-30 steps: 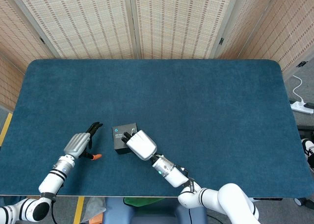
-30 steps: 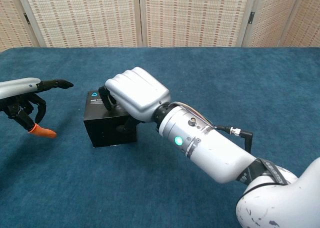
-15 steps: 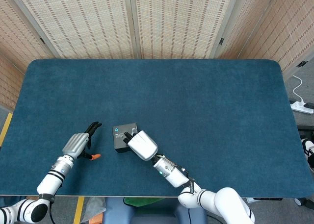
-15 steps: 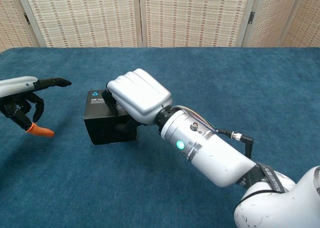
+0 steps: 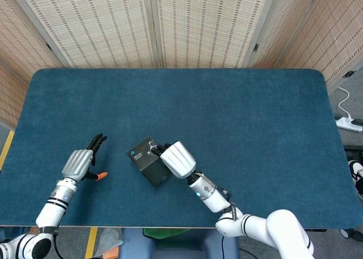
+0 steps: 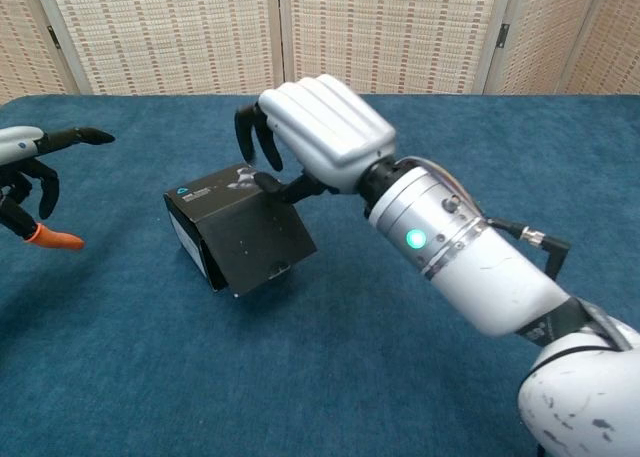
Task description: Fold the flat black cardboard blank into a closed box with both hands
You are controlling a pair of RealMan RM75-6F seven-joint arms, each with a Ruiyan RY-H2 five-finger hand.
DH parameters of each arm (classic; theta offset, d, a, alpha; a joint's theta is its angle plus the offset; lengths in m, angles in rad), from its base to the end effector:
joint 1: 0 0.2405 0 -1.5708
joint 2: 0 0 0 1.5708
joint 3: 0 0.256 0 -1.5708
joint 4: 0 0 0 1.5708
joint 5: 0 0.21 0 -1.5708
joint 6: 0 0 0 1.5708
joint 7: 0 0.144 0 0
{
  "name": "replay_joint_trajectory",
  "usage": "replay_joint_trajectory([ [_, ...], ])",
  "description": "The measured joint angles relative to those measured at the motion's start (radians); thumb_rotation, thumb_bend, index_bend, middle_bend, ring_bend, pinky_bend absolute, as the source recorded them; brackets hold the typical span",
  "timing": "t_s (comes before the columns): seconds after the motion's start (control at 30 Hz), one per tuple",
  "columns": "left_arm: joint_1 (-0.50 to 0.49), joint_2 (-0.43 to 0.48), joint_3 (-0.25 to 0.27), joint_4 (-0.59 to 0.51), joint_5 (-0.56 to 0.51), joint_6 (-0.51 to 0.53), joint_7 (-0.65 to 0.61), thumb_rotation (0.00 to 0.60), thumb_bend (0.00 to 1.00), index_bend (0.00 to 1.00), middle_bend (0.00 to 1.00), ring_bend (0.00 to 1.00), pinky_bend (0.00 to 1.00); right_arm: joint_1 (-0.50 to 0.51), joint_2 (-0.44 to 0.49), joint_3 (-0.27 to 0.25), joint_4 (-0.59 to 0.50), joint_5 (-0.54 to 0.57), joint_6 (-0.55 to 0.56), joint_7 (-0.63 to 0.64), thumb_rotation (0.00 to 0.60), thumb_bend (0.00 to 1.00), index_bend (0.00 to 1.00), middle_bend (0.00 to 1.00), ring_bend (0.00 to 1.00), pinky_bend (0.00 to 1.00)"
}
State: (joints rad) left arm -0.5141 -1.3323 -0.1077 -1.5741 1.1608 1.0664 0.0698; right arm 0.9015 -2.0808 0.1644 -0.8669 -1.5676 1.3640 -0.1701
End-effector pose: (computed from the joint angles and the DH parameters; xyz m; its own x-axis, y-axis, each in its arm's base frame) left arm -0.2417 0.3030 0.0544 0.2616 0.2811 0.9233 0.9642 -0.1187 -0.2371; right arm -0.0428 -0.3263 -0.0972 0.2871 0.2054 0.9356 -0.6524 -0.6733 0.3480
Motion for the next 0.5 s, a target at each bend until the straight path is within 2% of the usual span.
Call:
replay_joint_trajectory([
  [0.1,0.02,0.003,-0.003,0.004,-0.001,0.052,0.034,0.6,0.19,0.0,0.0,0.49,0.81,-0.046,0.084,-0.005,-0.096,-0.003,0.036,-0.033,0.6,0.34,0.39,0.5,0.59,1.0],
  [0.2,0.043,0.021,-0.002,0.001,0.0,0.101,0.081,0.6,0.19,0.0,0.0,0.36,0.66,-0.101,0.185,-0.017,-0.213,0.002,0.061,-0.069,0.6,0.34,0.35,0.45,0.49,0.95],
  [0.23,0.05,0.027,-0.001,-0.001,0.0,0.116,0.098,0.6,0.19,0.0,0.0,0.31,0.6,-0.119,0.22,-0.022,-0.253,0.005,0.066,-0.079,0.6,0.34,0.33,0.42,0.45,0.88],
  [0.4,0.105,0.067,0.007,-0.014,0.014,0.217,0.158,0.6,0.19,0.0,0.0,0.15,0.31,-0.227,0.462,-0.065,-0.511,0.043,0.077,-0.12,0.6,0.34,0.2,0.3,0.18,0.31],
  [0.5,0.146,0.087,0.019,-0.021,0.041,0.276,0.16,0.6,0.19,0.0,0.01,0.11,0.24,-0.299,0.622,-0.1,-0.658,0.074,0.079,-0.126,0.6,0.34,0.12,0.2,0.09,0.21],
])
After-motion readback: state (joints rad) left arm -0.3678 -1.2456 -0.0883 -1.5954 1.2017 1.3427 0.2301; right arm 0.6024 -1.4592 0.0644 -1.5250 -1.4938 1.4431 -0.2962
